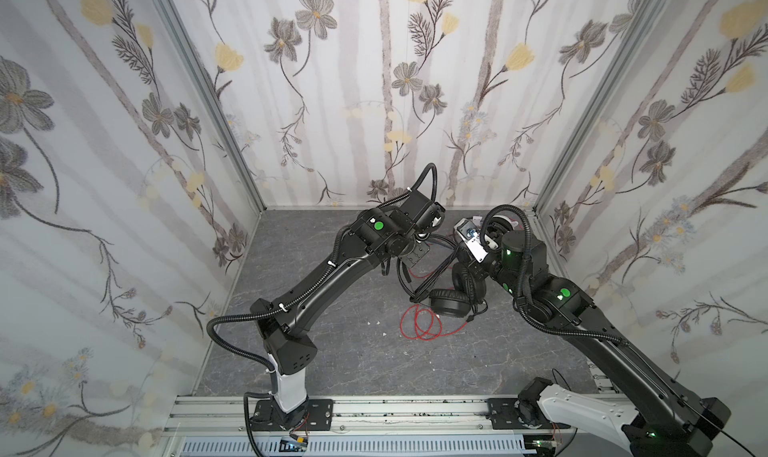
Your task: Wrap the headphones
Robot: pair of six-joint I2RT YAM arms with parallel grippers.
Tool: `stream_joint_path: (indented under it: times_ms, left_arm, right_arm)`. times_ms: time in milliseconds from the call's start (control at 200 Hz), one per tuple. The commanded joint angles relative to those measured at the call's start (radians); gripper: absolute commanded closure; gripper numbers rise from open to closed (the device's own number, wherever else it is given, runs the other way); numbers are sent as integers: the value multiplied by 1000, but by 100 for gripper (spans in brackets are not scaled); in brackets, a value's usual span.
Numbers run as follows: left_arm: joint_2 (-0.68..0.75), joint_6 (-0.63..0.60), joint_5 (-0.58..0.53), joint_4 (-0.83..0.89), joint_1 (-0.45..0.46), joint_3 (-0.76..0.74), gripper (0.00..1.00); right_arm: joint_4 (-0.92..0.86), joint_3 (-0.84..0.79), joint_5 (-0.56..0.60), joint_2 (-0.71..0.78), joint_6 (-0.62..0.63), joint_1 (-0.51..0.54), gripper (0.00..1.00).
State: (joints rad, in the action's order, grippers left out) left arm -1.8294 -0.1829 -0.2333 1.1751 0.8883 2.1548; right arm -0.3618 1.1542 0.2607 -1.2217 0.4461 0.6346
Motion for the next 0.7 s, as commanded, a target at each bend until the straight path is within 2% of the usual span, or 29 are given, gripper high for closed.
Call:
stream_joint_path:
  times_ms: [0, 240, 445, 694]
  left_arm:
    - [13, -4, 26, -9, 2, -1, 100]
    - [11, 3, 29, -10, 1, -3, 100]
    - [5, 8, 39, -17, 2, 0, 100]
    - [1, 11, 49, -28, 1, 3, 100]
  right_arm:
    - [-15, 9, 39, -29, -50, -19, 88]
    - [-64, 21, -14, -58, -111, -87, 89]
    - [-86, 14, -59, -75, -148, -107, 89]
    - [-151, 66, -74, -169, -222, -122, 91]
